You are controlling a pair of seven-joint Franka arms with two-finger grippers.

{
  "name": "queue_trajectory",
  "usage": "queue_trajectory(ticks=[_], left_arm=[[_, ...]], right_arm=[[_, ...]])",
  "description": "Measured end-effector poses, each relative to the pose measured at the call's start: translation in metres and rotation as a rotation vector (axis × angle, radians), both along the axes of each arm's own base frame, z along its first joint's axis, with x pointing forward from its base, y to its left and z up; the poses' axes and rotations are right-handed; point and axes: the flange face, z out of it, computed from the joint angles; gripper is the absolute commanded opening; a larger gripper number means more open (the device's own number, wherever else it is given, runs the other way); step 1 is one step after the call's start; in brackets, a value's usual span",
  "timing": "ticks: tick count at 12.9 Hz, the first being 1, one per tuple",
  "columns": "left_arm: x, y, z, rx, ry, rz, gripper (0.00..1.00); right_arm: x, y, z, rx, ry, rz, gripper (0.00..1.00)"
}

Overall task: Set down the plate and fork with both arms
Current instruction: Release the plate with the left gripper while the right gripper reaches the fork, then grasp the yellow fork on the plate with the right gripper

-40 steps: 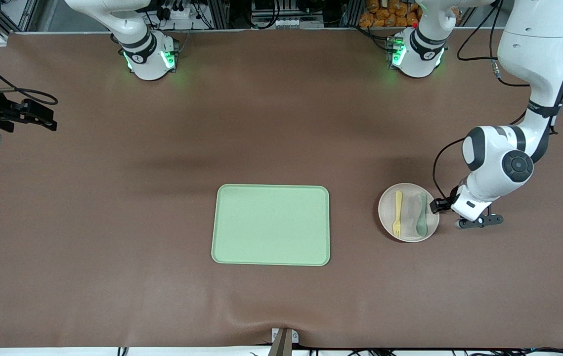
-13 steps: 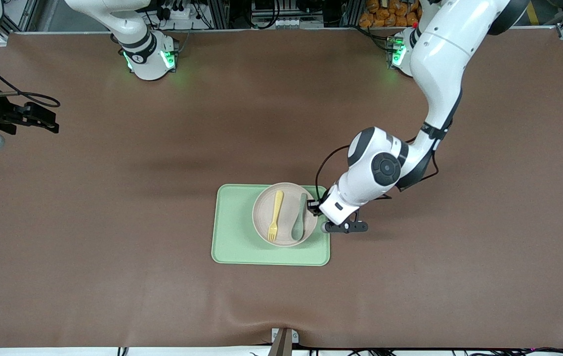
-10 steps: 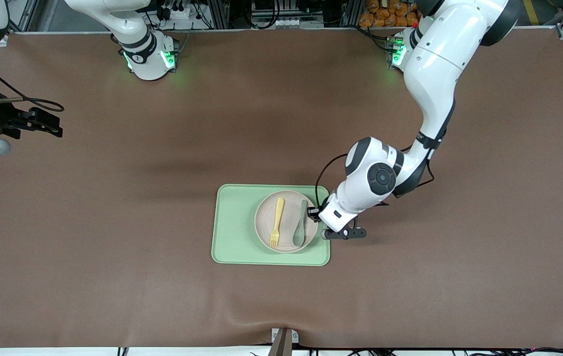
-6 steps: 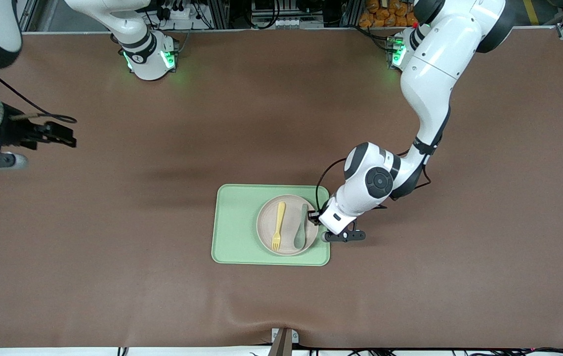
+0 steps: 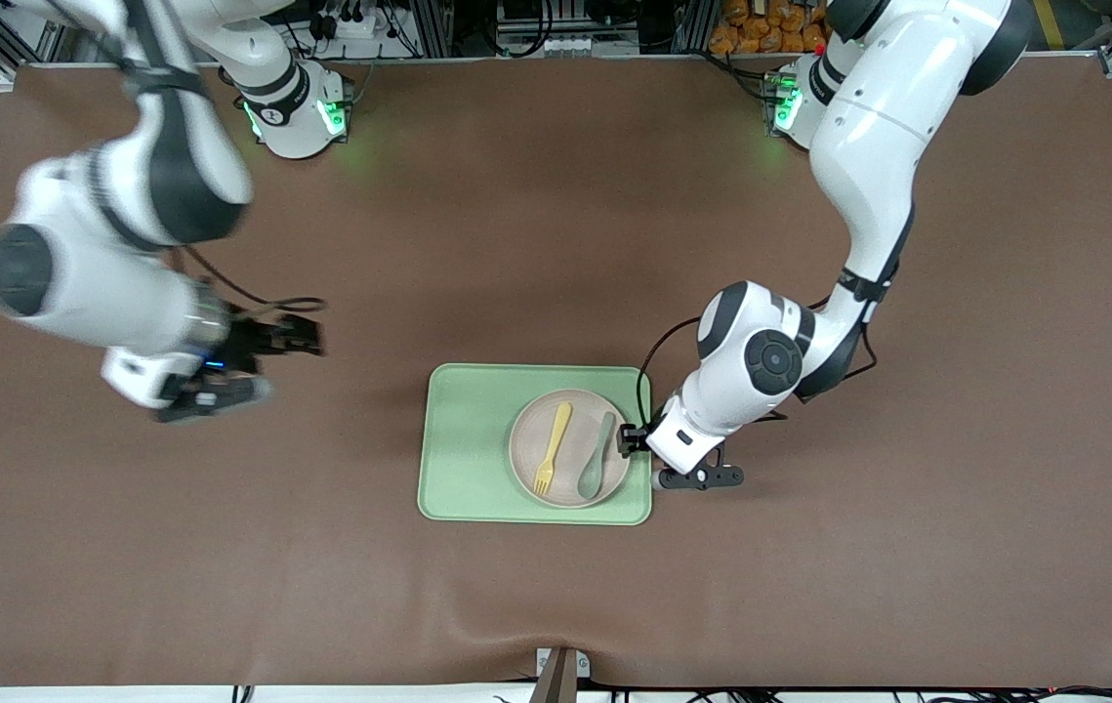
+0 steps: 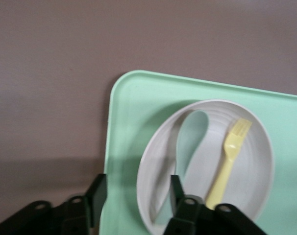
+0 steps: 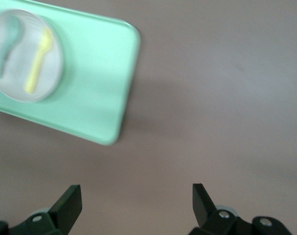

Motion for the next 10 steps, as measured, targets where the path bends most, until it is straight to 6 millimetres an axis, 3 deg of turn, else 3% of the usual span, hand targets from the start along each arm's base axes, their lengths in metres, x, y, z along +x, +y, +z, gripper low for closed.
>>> queue_trajectory(ticks=[2,4,5,7,10], left_arm=[[0.002,0.024,0.079,0.058,0.005,-0.019,1.0],[-0.004,0.079,0.163,0.121,0.039,0.006,1.0],[-0.012,0.108,0.201,0.142,0.055,0.013,1.0],[-0.033,0.152,0.261,0.174,0.071,0.004,1.0],[-0.059,0.192,0.313,0.214,0.068,0.025,1.0]], right_arm=[[0.002,0.085,-0.041,0.009,-0.068,0.024,1.0],[0.02,0.143,-0.09,0.033,-0.153,0.0,1.0],[0.028,0.162,-0.115,0.043,-0.183,-0.017,1.0],[0.037,0.178,-0.161,0.05,-0.212,-0.053,1.0],[0.025,0.216,-0.199,0.06,-0.199,-0.157,1.0]])
